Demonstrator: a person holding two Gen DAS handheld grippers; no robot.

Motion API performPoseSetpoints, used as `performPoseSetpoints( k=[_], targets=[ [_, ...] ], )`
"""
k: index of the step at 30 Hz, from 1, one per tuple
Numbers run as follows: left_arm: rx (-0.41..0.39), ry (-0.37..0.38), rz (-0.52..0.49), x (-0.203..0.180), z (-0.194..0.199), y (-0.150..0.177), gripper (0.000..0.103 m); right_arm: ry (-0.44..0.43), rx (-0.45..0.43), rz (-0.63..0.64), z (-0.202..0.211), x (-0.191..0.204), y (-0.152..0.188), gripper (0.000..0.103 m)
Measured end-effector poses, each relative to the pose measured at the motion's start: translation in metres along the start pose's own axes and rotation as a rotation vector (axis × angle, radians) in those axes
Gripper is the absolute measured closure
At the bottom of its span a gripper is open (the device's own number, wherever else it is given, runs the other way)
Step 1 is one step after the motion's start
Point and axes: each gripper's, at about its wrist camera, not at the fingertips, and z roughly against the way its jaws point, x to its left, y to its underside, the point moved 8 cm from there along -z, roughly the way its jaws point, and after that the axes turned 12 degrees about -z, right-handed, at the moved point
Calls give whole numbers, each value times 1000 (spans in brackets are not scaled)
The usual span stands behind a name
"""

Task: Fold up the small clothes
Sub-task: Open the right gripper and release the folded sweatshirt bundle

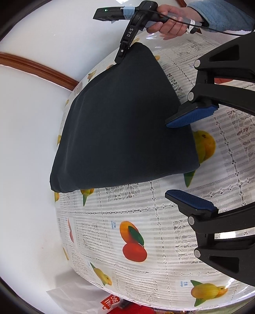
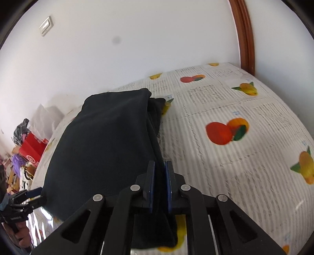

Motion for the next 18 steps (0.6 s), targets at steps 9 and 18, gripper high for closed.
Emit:
performPoseSetpoints(
  k=[9,18],
  targets=[
    [15,-5,-68,-10,10,25,40,77,49,67,47,-26,36,76],
    [69,-92,-154,-24,-14,33,40,29,128,137,26,-5,77,71]
  ],
)
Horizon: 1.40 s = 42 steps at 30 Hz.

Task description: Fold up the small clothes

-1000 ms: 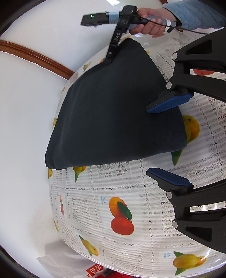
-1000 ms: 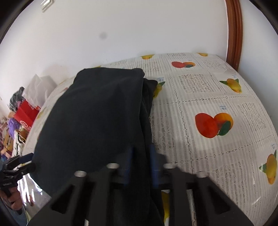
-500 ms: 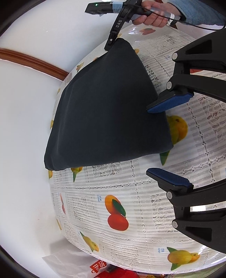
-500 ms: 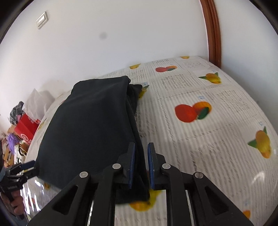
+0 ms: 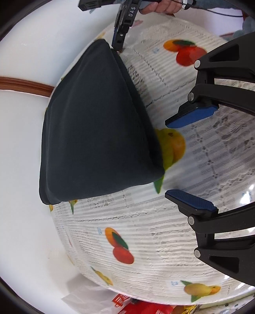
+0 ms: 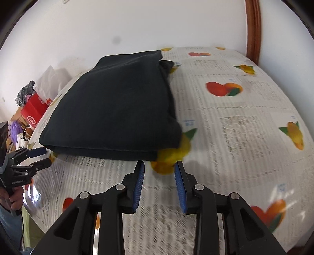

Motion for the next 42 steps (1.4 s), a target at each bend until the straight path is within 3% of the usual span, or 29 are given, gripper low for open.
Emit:
performPoseSetpoints(
  k=[4,7,16,23,26,34,38,42],
  targets=[
    [-5,-2,44,7,-10,-14,49,10,-20,-18,-19,13,-10,73],
    [-5,11,80,16,-18,-24,49,12,-25,-28,-27,17,-21,79],
    [-5,-11,159,35,-32,-45,49,14,-30,-94,-56,23,-56,79],
    [-4,-15,179,35,-18,-44,49,91,-5,-83,-48,24,-53,77],
    [-35,-27,178,29,3,-42,45,134,-41,-82,-25,22,-51,76],
    [-140,-81,164,21,76,-41,38,156,-132,-75,51,35,-56,54],
    [-200,-107,165,8,115,-42,29,164,-194,-56,92,51,-53,44],
    [-241,-140,164,-2,142,-38,17,197,-253,-35,128,64,-42,25]
  ],
)
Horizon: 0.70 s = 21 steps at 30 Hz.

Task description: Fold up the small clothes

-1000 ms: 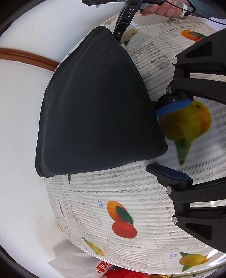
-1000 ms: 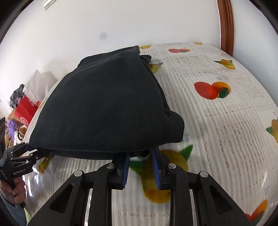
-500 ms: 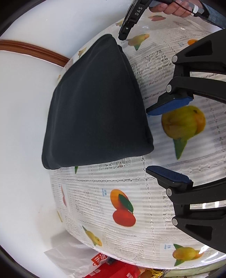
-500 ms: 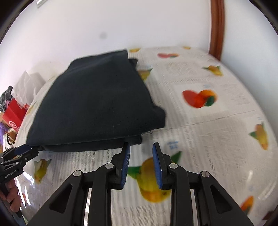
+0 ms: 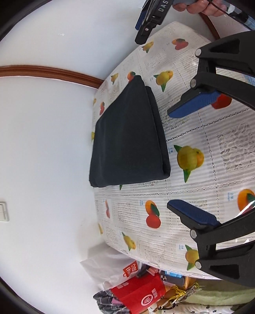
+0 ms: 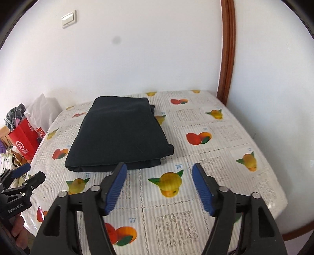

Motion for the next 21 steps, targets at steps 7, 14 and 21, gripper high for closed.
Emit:
performPoseSetpoints(
  k=[7,14,21],
  targets=[
    [-45,-36,2,-10,48,12,8,14,-79,18,55,3,22,3],
    [-56,-21,-21,-24,70,23,8,20,-132,9,98,-5,35,0],
    [-72,-42,-29,-27,81,20,8,20,-146,0,116,-7,37,0]
  ],
)
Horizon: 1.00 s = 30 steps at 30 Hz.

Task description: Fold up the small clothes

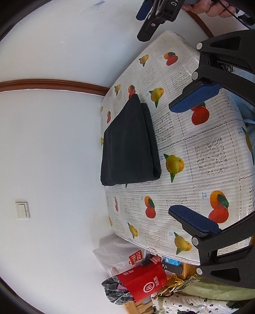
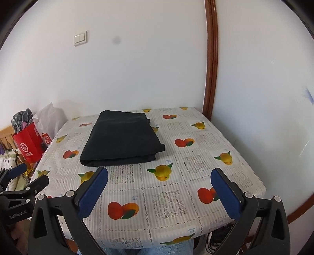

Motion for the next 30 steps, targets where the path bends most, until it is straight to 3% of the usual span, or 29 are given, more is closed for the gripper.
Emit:
performPoseSetpoints(
  k=[5,30],
  targets=[
    [-17,-41,-4,2,4,-3,8,8,2,6,4,1,4,0],
    [7,-31,28,7,-2,4,8,15,11,2,3,1,11,0]
  ],
)
